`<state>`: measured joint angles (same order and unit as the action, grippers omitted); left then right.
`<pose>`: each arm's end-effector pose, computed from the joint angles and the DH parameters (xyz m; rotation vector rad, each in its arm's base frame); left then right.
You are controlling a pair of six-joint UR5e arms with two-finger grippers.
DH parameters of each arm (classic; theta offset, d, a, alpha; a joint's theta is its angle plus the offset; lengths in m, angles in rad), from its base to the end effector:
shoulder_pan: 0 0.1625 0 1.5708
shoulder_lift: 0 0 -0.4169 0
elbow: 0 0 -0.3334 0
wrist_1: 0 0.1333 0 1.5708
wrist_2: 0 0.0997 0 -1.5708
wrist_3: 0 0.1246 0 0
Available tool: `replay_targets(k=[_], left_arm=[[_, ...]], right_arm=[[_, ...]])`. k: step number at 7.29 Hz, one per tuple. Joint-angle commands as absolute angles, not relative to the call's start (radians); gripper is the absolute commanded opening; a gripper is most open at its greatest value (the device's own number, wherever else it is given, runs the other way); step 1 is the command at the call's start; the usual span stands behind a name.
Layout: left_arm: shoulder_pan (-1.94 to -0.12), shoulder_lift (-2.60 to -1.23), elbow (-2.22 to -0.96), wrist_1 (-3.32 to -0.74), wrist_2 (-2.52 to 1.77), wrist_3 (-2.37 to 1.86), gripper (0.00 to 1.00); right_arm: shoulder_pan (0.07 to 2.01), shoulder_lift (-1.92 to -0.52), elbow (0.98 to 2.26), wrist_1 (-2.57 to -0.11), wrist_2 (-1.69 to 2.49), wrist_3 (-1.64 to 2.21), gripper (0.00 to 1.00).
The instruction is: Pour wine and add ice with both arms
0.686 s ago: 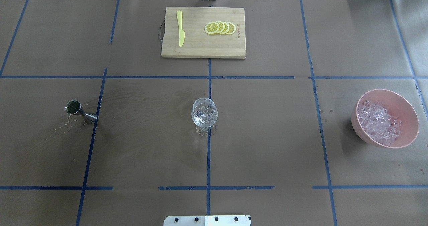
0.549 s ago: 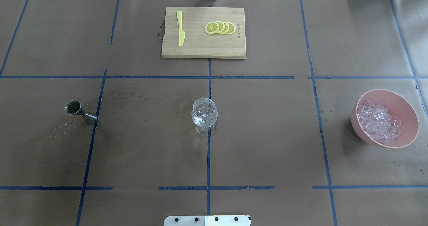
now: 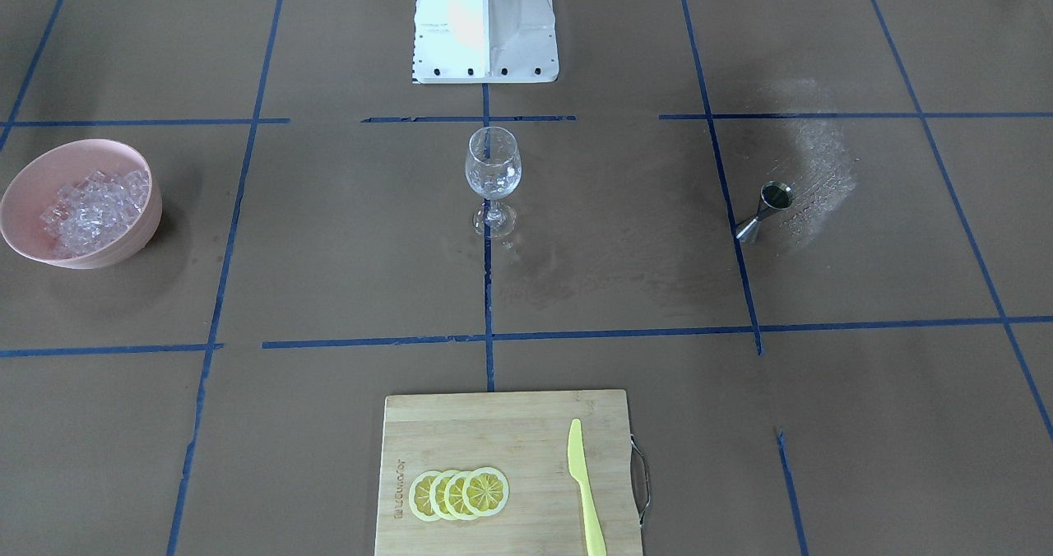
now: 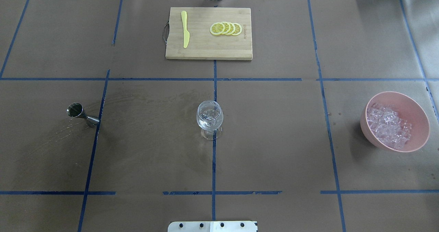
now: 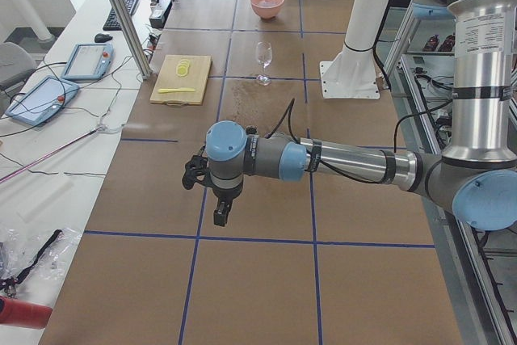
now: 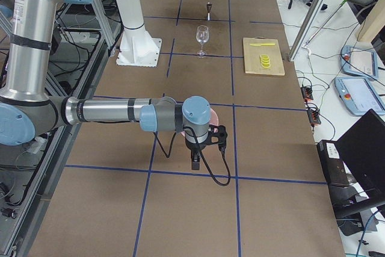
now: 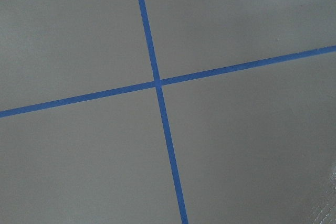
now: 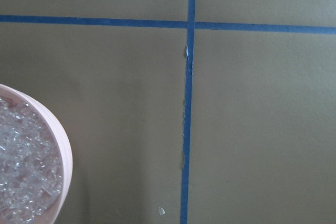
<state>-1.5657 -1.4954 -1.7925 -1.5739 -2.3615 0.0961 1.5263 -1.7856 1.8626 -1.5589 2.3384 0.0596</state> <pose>-0.0426 -0.4103 0.6014 0.1774 0.7827 0.1548 0.0311 -0.3525 0.6246 0.0445 -0.7704 -0.0198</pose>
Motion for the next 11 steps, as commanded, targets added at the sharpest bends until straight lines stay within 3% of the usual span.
replay_targets(k=[1, 3, 7, 11], left_arm=[[-1.565, -1.500, -1.831, -1.600, -2.358, 0.101, 1.00], [-1.565, -1.508, -1.792, -1.836, -2.367, 0.087, 1.00], [-1.568, -1.493, -1.708, -2.381, -2.368, -0.023, 1.00], [-1.455, -1.499, -1.742, -2.641, -2.347, -0.318, 1.00]], right_arm=[[1.525, -1.757, 1.894, -1.540, 2.350, 0.055, 1.00], [1.526, -1.761, 1.861, -1.323, 2.391, 0.077, 1.00], [1.526, -1.752, 1.865, -1.293, 2.416, 0.167, 1.00], [1.525, -1.750, 1.887, -1.158, 2.401, 0.199, 1.00]])
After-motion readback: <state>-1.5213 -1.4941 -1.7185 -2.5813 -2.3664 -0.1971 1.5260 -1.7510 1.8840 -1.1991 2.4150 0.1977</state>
